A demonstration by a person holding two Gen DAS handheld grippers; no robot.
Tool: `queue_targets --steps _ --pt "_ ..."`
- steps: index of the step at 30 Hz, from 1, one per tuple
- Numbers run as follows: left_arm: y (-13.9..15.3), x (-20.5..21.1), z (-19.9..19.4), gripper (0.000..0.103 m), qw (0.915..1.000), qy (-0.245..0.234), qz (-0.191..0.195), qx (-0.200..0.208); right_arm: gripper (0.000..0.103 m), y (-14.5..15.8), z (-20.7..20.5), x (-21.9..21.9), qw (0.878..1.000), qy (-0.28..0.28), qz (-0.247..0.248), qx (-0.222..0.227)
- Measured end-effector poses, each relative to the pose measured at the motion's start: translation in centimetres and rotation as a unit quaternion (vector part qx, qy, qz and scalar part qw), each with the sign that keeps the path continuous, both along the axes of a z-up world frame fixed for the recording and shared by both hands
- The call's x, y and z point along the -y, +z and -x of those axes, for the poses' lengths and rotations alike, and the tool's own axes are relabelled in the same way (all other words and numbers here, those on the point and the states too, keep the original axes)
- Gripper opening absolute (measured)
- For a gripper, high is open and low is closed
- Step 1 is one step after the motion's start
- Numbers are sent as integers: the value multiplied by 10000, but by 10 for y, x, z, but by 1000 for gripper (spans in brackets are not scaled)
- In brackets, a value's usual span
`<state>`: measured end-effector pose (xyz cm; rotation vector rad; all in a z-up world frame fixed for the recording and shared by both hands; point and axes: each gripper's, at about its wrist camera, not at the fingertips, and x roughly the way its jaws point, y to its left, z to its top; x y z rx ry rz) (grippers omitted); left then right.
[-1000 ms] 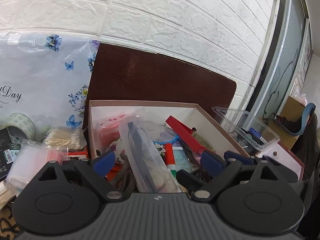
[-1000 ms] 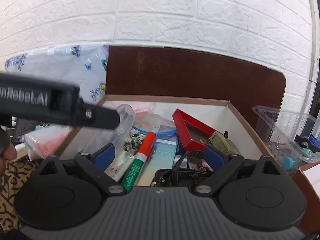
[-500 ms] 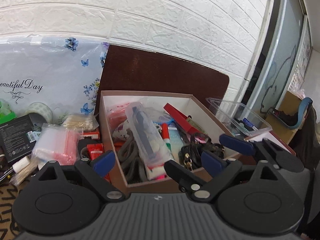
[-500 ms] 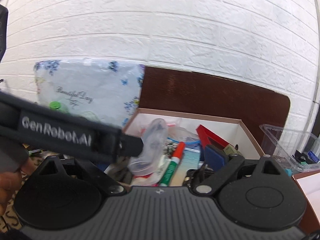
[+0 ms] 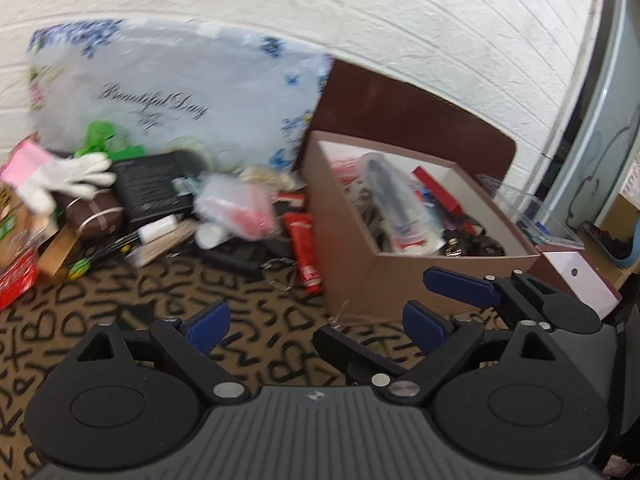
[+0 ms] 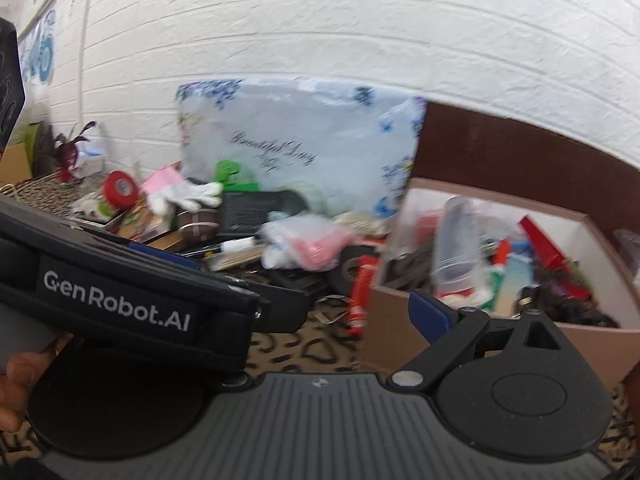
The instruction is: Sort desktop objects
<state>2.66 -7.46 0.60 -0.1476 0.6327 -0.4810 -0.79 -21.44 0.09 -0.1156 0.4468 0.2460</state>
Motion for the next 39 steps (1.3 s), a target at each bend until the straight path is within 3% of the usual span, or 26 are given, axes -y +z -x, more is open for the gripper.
queue_targets --steps 9,21,36,39 --pt "-19 -49 -14 96 9974 622 57 -352 94 -23 -29 -51 9964 528 -243 -613" --pt "-31 -62 -41 95 9952 750 88 -617 94 -34 -60 -69 9940 628 -105 -889" --pt "8 -41 -122 93 9981 401 448 -121 94 -38 -129 -61 9994 28 318 -100" --pt "4 -33 -144 85 9980 366 460 -237 92 -40 -144 -58 9998 35 192 -38"
